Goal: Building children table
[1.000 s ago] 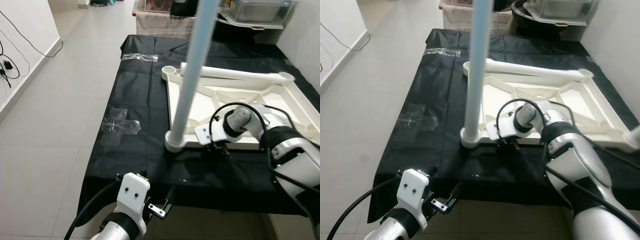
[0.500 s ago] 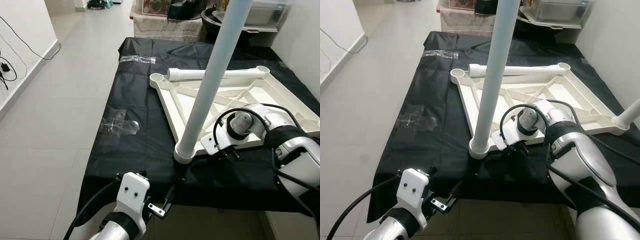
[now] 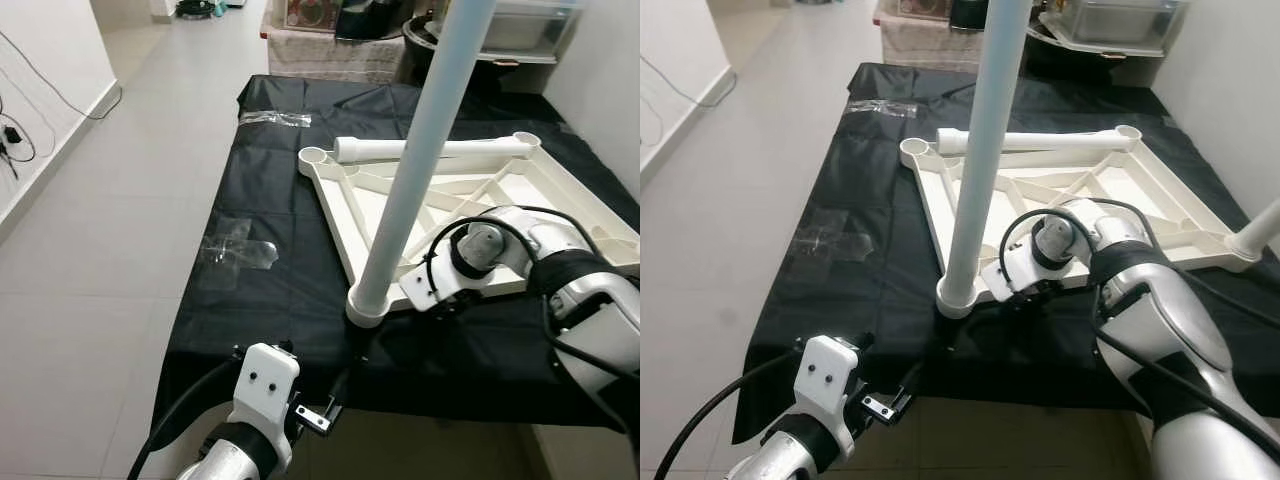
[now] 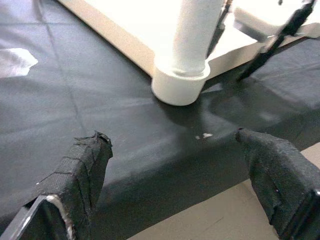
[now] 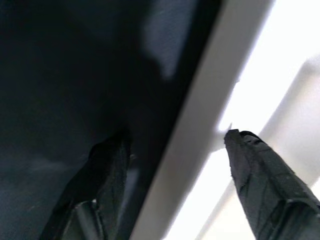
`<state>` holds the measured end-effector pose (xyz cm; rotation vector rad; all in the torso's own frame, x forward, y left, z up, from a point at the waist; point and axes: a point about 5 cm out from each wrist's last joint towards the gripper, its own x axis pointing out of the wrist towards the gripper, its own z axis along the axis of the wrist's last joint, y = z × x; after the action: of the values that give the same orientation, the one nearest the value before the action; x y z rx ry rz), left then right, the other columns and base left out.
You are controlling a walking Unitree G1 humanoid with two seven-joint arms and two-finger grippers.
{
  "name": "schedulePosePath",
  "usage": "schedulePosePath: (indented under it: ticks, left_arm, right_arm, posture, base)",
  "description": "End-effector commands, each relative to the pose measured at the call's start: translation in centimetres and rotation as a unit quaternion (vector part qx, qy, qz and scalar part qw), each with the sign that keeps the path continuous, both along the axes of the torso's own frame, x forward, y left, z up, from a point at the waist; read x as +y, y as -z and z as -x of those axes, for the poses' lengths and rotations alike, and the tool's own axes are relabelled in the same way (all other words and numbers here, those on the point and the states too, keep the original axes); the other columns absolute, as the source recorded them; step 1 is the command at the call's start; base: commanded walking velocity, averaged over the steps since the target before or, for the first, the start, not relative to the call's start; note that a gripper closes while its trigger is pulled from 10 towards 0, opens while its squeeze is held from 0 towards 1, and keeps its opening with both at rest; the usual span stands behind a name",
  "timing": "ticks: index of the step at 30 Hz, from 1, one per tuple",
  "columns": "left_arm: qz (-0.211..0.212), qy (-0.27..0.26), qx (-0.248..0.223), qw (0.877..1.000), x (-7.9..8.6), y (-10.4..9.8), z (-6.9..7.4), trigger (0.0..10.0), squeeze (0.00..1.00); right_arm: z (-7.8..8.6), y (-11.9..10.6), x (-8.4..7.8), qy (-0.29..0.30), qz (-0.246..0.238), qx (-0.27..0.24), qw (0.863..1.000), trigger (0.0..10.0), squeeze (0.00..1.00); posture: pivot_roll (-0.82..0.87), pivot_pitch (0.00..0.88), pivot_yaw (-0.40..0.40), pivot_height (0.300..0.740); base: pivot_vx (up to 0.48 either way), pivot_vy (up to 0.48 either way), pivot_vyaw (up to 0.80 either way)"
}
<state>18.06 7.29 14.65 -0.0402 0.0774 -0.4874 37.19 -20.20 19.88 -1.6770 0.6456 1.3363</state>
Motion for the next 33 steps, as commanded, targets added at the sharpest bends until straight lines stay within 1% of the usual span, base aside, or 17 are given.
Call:
schedulePosePath:
  ticks: [1, 5, 11, 17, 19, 20, 21, 23, 24, 25, 26, 27, 28, 29, 30, 32, 33]
  left_arm:
    - [-0.004, 0.005, 0.013, 1.000, 0.0, 0.7, 0.0, 10.0, 0.00]
    - [-0.007, 0.005, 0.014, 1.000, 0.1, 1.0, -0.3, 10.0, 0.00]
    - [-0.008, 0.004, 0.015, 1.000, 0.2, 1.3, -0.7, 10.0, 0.00]
    - [-0.010, 0.004, 0.014, 1.000, 0.4, 1.6, -1.2, 10.0, 0.00]
    - [-0.014, 0.004, 0.011, 1.000, 0.5, 1.8, -1.6, 10.0, 0.00]
    - [-0.014, 0.004, 0.011, 1.000, 0.5, 1.8, -1.6, 10.0, 0.00]
    - [-0.015, 0.003, 0.010, 1.000, 0.6, 1.8, -1.8, 10.0, 0.00]
    - [-0.015, 0.003, 0.010, 1.000, 0.6, 1.8, -1.8, 10.0, 0.00]
    - [-0.016, 0.003, 0.010, 1.000, 0.7, 1.9, -2.0, 10.0, 0.00]
    - [-0.016, 0.003, 0.010, 1.000, 0.7, 1.9, -2.0, 10.0, 0.00]
    - [-0.017, 0.002, 0.010, 1.000, 0.8, 2.1, -2.2, 10.0, 0.00]
    - [-0.017, 0.002, 0.010, 1.000, 0.8, 2.1, -2.2, 10.0, 0.00]
    - [-0.018, 0.002, 0.010, 1.000, 1.0, 2.2, -2.4, 10.0, 0.00]
    - [-0.018, 0.002, 0.010, 1.000, 1.0, 2.2, -2.4, 10.0, 0.00]
    - [-0.018, 0.001, 0.011, 1.000, 1.1, 2.3, -2.5, 10.0, 0.00]
    - [-0.018, 0.001, 0.011, 1.000, 1.1, 2.3, -2.5, 10.0, 0.00]
    - [-0.020, 0.001, 0.012, 1.000, 1.3, 2.4, -2.8, 10.0, 0.00]
  right_arm:
    - [0.5, -0.2, -1.4, 0.016, 0.009, 0.024, 1.000, 10.0, 0.00]
    - [0.7, -2.3, -2.8, 0.031, 0.003, 0.036, 0.999, 10.0, 0.00]
    - [1.1, -3.4, -4.1, 0.053, -0.011, 0.039, 0.998, 10.0, 0.00]
    - [1.3, -5.4, -5.8, 0.123, -0.107, 0.023, 0.986, 10.0, 0.00]
    - [1.5, -6.2, -7.3, 0.189, -0.202, 0.006, 0.961, 10.0, 0.00]
    - [1.5, -6.2, -7.3, 0.189, -0.202, 0.006, 0.961, 10.0, 0.00]
    - [1.6, -6.1, -7.9, 0.219, -0.243, -0.003, 0.945, 10.0, 0.00]
    - [1.6, -6.1, -7.9, 0.219, -0.243, -0.003, 0.945, 10.0, 0.00]
    - [1.6, -5.9, -8.5, 0.248, -0.279, -0.010, 0.928, 10.0, 0.00]
    - [1.6, -5.9, -8.5, 0.248, -0.279, -0.010, 0.928, 10.0, 0.00]
    - [2.1, -5.0, -9.3, 0.279, -0.326, 0.004, 0.903, 10.0, 0.00]
    - [2.1, -5.0, -9.3, 0.279, -0.326, 0.004, 0.903, 10.0, 0.00]
    - [2.7, -4.0, -10.0, 0.299, -0.361, 0.028, 0.883, 10.0, 0.00]
    - [2.7, -4.0, -10.0, 0.299, -0.361, 0.028, 0.883, 10.0, 0.00]
    - [3.4, -3.1, -10.5, 0.307, -0.385, 0.058, 0.869, 10.0, 0.00]
    - [3.4, -3.1, -10.5, 0.307, -0.385, 0.058, 0.869, 10.0, 0.00]
    - [4.3, -1.6, -10.3, 0.306, -0.426, 0.104, 0.845, 10.0, 0.00]
  posture:
    - [0.15, 0.126, -0.082, 0.740]
    - [0.15, 0.103, -0.076, 0.740]
    - [0.14, 0.085, -0.069, 0.740]
    - [0.14, 0.065, -0.065, 0.740]
    - [0.14, 0.050, -0.054, 0.740]
    - [0.14, 0.050, -0.054, 0.740]
    - [0.13, 0.042, -0.045, 0.740]
    - [0.13, 0.042, -0.045, 0.740]
    - [0.13, 0.041, -0.042, 0.740]
    - [0.13, 0.041, -0.042, 0.740]
    - [0.13, 0.029, -0.029, 0.740]
    - [0.13, 0.029, -0.029, 0.740]
    - [0.13, 0.024, -0.024, 0.740]
    - [0.13, 0.024, -0.024, 0.740]
    - [0.13, 0.022, -0.020, 0.740]
    - [0.13, 0.022, -0.020, 0.740]
    - [0.12, 0.013, -0.011, 0.740]
  base:
    - [0.000, 0.000, 0.00]
    - [0.000, 0.000, 0.00]
    - [0.000, 0.000, 0.00]
    - [0.000, 0.000, 0.00]
    - [0.000, 0.000, 0.00]
    - [0.000, 0.000, 0.00]
    - [0.000, 0.000, 0.00]
    - [0.000, 0.000, 0.00]
    - [0.000, 0.000, 0.00]
    - [0.000, 0.000, 0.00]
    - [0.000, 0.000, 0.00]
    - [0.000, 0.000, 0.00]
    - [0.000, 0.000, 0.00]
    - [0.000, 0.000, 0.00]
    - [0.000, 0.000, 0.00]
    - [0.000, 0.000, 0.00]
    - [0.000, 0.000, 0.00]
